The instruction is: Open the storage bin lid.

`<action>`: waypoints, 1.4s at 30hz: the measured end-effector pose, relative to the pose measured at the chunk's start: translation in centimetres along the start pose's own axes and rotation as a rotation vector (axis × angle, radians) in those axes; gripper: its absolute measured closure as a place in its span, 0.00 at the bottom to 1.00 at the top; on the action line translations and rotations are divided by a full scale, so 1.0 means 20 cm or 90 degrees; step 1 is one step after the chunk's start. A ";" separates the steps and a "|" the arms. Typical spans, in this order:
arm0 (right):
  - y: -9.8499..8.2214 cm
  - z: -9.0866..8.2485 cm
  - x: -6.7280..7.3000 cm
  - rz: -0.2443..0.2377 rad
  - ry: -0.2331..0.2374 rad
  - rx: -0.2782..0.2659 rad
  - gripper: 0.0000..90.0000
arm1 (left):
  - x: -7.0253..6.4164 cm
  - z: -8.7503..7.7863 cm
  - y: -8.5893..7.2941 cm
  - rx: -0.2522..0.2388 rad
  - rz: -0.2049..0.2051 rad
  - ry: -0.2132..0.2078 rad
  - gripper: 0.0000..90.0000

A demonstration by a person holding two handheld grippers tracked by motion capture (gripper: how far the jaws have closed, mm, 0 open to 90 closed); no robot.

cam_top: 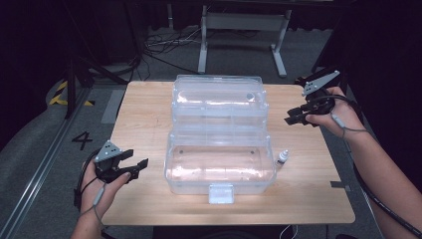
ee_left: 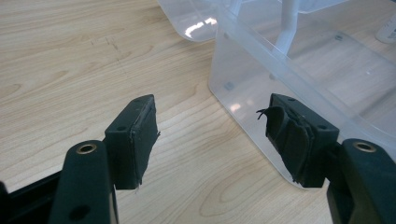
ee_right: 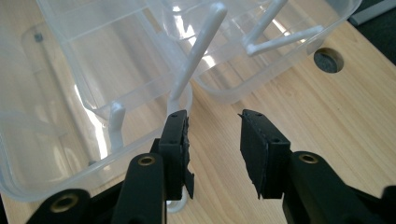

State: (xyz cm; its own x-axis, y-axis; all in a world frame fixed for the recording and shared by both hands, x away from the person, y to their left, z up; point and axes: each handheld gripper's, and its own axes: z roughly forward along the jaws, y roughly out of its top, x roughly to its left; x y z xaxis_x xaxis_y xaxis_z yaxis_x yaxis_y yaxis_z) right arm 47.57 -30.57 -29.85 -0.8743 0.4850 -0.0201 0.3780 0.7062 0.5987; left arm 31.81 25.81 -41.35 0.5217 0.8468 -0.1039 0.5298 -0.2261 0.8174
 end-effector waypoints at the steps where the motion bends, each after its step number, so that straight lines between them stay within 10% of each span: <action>1: 0.01 0.01 0.00 -0.007 -0.001 0.010 0.70 | 0.00 0.00 0.00 0.001 -0.001 0.000 0.38; 25: 0.04 0.19 0.11 -0.096 0.042 0.217 0.66 | 0.03 0.00 0.00 0.004 -0.008 -0.006 0.38; 42: -0.08 0.37 0.14 -0.098 0.053 0.321 0.65 | 0.04 0.00 0.00 0.004 -0.010 -0.005 0.38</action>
State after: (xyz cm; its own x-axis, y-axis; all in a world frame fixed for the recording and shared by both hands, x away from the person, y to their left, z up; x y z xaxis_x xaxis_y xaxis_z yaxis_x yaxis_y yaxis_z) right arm 46.71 -26.57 -36.80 -0.9443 0.3291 -0.0019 0.3258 0.9358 0.1347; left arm 32.29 26.47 -41.49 0.5186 0.8464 -0.1212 0.5424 -0.2160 0.8119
